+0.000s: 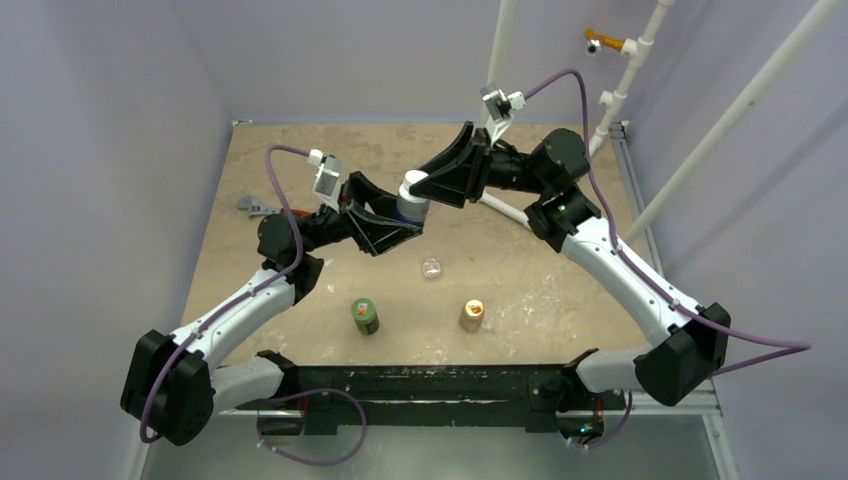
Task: Sort the pills into containers
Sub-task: Screw the lid of the pill bottle onto the pill bottle.
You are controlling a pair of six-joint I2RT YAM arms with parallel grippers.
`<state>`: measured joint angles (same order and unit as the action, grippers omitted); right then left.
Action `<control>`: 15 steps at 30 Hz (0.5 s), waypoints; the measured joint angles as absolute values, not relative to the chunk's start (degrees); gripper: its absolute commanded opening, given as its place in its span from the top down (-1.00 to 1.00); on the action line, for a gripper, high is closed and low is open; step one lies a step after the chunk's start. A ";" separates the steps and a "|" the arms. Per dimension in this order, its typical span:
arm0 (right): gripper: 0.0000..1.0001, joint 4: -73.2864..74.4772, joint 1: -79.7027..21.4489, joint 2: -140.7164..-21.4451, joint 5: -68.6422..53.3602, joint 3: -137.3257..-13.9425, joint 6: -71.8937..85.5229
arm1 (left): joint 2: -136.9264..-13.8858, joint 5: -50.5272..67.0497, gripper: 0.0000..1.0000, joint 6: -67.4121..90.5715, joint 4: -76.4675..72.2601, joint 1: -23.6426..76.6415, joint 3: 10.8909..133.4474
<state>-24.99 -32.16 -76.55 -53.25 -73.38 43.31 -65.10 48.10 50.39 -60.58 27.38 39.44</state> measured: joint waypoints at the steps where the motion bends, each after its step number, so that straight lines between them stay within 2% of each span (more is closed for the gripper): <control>1: 0.43 -24.86 -32.25 -76.55 -53.06 -73.38 43.11 | -65.10 48.10 1.00 50.41 -60.60 27.38 39.44; 4: 0.57 -23.86 -32.73 -76.55 -52.01 -73.71 42.37 | -65.14 48.01 1.00 50.33 -60.47 27.38 39.44; 8: 0.64 -19.94 -33.80 -76.53 -49.78 -74.94 39.42 | -64.75 47.22 1.00 48.71 -58.63 27.38 39.44; 15: 0.74 -6.90 -37.45 -76.53 -38.94 -79.81 30.85 | -57.71 39.46 1.00 37.34 -41.39 27.64 40.71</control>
<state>-6.90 -37.45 -76.53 -38.94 -79.81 30.85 -57.71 39.46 37.34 -41.39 27.64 40.71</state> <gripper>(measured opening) 0.408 0.516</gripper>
